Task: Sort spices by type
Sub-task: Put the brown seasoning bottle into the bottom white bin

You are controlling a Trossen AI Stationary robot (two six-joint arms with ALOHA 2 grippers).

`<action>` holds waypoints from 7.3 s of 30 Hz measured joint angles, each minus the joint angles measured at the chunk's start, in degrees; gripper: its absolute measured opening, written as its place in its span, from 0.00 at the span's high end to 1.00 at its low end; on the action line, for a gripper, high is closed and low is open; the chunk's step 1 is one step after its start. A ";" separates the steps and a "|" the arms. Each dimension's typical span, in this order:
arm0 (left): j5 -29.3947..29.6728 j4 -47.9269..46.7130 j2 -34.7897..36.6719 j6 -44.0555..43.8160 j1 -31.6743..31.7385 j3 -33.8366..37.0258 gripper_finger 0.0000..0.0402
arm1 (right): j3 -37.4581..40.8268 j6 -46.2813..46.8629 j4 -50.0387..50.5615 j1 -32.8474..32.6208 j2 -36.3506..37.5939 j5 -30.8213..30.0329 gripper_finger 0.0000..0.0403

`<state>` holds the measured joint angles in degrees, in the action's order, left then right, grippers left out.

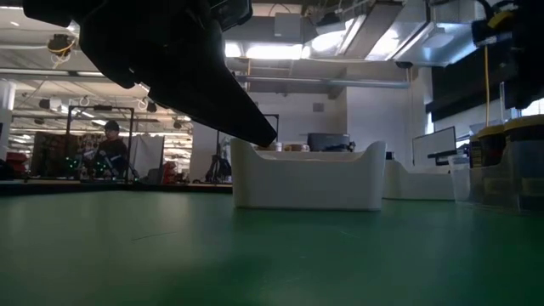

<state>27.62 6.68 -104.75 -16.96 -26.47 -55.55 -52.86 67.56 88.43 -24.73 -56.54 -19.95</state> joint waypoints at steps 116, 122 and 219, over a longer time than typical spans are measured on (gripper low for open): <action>-46.21 -53.55 9.70 -68.36 -30.90 0.83 0.35 | 0.90 -25.56 -58.43 -9.05 -31.44 -9.96 0.10; -45.88 -53.92 9.70 -67.40 -30.89 0.83 0.46 | 0.90 -25.56 -58.45 -9.05 -31.44 -10.06 0.10; -13.57 -72.52 -17.68 -3.60 28.88 -47.91 0.53 | 0.90 -27.44 -61.84 -9.03 -31.42 -14.11 0.10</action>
<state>14.05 -65.84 -122.43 -20.56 2.42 -103.46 -51.96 40.12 26.59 -33.76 -87.96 -34.06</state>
